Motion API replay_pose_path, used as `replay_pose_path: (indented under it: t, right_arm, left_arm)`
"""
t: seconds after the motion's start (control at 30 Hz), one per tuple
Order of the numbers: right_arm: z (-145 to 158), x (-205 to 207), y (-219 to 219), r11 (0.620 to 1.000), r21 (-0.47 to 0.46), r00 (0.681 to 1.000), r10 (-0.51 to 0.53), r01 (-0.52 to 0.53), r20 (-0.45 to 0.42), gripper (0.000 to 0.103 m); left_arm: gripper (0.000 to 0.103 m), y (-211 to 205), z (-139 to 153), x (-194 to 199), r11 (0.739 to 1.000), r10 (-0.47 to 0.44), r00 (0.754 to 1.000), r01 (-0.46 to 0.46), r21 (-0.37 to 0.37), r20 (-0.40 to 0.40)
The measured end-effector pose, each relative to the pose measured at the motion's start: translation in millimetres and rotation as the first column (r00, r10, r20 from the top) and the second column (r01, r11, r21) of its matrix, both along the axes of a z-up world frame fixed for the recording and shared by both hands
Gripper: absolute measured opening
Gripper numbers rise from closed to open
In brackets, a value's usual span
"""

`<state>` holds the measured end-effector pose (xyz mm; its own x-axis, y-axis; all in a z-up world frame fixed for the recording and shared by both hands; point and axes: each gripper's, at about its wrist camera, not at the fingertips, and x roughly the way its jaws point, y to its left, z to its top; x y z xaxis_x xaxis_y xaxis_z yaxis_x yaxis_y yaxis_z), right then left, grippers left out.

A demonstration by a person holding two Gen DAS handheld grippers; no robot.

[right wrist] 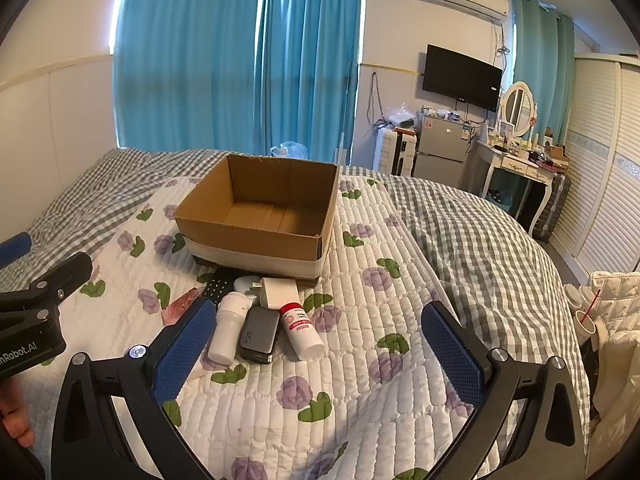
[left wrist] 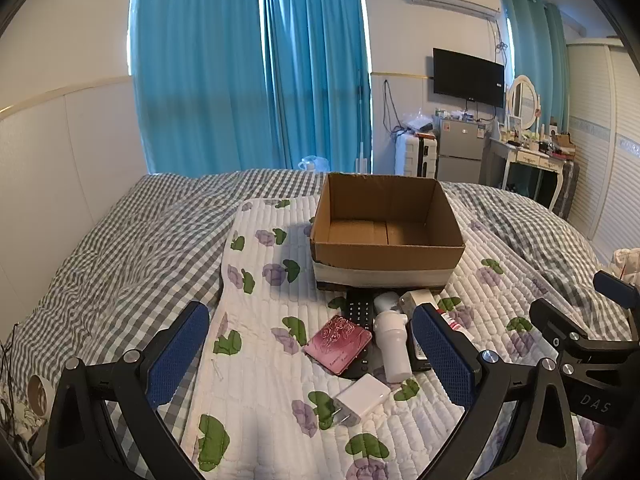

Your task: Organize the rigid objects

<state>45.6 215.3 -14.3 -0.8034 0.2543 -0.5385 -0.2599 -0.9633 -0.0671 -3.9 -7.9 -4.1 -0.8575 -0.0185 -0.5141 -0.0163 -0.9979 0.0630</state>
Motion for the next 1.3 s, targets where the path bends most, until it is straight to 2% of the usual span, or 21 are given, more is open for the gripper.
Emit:
replay_pose_path:
  t: [1.07, 1.3]
  right_arm:
    - [-1, 1, -4, 1.0, -0.001, 1.0, 0.005, -0.005, 0.009, 0.103]
    - [-9, -5, 4, 1.0, -0.013, 0.999, -0.001, 0.001, 0.034, 0.103]
  left_arm:
    - [0.103, 2, 4, 7, 1.0, -0.001, 1.0, 0.001, -0.001, -0.01]
    - [0.103, 2, -13, -8, 1.0, 0.026, 0.998, -0.026, -0.008, 0.055]
